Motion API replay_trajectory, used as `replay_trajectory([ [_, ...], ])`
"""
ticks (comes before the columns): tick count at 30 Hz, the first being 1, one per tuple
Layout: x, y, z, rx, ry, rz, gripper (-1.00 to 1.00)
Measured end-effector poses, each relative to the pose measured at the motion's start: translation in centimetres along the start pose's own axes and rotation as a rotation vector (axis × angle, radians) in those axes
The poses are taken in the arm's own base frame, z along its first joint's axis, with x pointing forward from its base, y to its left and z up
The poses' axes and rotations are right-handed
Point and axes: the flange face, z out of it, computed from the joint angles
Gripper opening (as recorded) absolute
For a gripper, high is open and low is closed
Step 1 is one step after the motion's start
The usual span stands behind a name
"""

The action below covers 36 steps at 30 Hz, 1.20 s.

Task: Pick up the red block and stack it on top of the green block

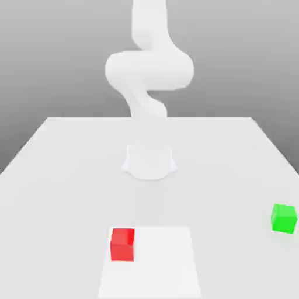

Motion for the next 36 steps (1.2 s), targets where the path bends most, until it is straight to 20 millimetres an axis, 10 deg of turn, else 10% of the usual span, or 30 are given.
replay_trajectory([
  [8,-3.8,7.0,18.8,-0.247,-0.176,-0.015,0.0],
  [16,-11.8,18.2,31.1,-0.429,-0.393,-0.004,0.0],
  [25,-19.4,26.2,38.4,-0.498,-0.514,0.013,0.0],
  [26,-20.0,26.7,39.1,-0.498,-0.515,0.012,-1.0],
  [36,-18.9,25.7,37.6,-0.498,-0.515,0.013,-1.0],
])
